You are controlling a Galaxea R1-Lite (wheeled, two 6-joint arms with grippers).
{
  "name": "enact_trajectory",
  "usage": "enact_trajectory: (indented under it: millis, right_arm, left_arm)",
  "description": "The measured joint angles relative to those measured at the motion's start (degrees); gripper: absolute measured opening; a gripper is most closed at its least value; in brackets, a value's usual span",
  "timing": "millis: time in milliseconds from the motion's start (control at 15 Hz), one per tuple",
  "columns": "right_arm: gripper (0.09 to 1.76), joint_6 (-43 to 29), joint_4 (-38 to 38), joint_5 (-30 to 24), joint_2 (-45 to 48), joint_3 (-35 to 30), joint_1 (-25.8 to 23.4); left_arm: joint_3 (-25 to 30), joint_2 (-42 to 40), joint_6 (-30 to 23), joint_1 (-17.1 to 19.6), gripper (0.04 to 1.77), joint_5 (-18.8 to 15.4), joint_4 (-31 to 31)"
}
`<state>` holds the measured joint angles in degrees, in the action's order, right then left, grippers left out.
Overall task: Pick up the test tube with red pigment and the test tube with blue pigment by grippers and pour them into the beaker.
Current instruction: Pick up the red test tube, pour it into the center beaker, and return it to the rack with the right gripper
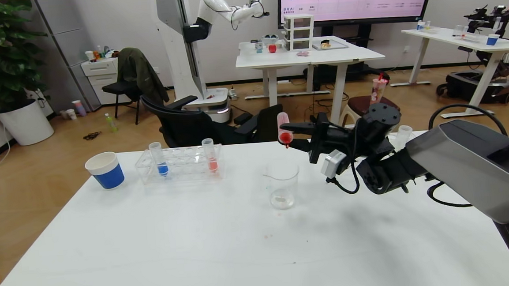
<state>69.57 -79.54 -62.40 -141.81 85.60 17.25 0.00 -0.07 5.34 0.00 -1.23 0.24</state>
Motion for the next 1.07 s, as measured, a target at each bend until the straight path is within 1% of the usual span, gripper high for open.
enact_trajectory:
  millis: [200, 800, 1067]
  right_arm:
    - [0.49, 0.49, -1.33, 0.09, -0.35, 0.12, -0.02]
    - [0.49, 1.51, -2.21, 0.11, -0.52, 0.3, 0.38]
    - [0.49, 2.76, -2.18, 0.28, -0.57, 1.61, 0.46]
  left_arm:
    - [0.0, 0.0, -0.02, 0.0, 1.75, 0.0, 0.0]
    - [0.0, 0.0, 0.0, 0.0, 1.75, 0.0, 0.02]
    - [0.0, 0.0, 0.0, 0.0, 1.75, 0.02, 0.0]
